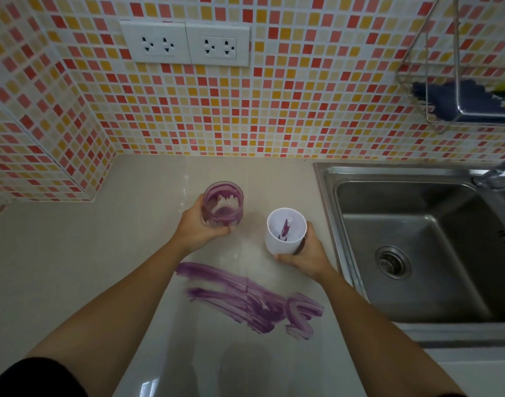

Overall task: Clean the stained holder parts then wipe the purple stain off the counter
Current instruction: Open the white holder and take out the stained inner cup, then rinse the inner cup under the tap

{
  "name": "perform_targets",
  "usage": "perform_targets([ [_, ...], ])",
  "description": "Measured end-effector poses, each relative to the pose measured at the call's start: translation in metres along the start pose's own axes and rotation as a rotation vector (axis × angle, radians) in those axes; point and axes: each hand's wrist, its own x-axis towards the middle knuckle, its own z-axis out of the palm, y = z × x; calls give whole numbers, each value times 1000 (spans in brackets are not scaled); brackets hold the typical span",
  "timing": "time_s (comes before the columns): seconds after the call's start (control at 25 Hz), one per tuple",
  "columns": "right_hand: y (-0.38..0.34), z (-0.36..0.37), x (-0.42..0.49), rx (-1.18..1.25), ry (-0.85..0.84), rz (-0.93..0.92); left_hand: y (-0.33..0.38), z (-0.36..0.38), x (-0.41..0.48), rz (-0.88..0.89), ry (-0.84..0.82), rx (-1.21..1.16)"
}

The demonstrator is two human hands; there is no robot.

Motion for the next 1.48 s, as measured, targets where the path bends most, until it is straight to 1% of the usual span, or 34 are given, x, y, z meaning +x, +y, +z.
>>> perform_targets([
  [0.16,4,-3,2,-52,-23,-13,28,0,9,44,33,35],
  [0.28,8,-11,1,-80,-115,-14,75,9,15,135,40,-6],
  [0.36,6,-34,-2,-196,-131,-28,116,25,17,220,34,7],
  [0.48,5,-95,-1,-266,-32,-119,170,71,17,355,-5,9],
  [0.56,14,-149,3,-317,48,-146,199,119,15,421,-46,27],
  [0.68,42,-233,10,-489,117,-187,223,201,12,452,-90,81],
  [0.8,82,-326,10,-649,176,-192,234,294,11,419,-77,137],
  [0.88,115,-384,10,-800,198,-160,230,349,11,374,-33,237],
  [1.04,173,-465,4,-1010,216,-1,207,430,17,233,-17,332],
  [1.12,197,-490,0,-1050,204,80,197,459,20,249,6,419],
  [1.24,228,-513,-1,-1061,191,135,191,491,29,239,-17,607],
  [1.32,231,-513,-3,-1071,217,89,188,494,36,259,-36,745],
  [1.48,240,-514,-2,-1057,208,57,186,518,56,284,-109,1121],
])
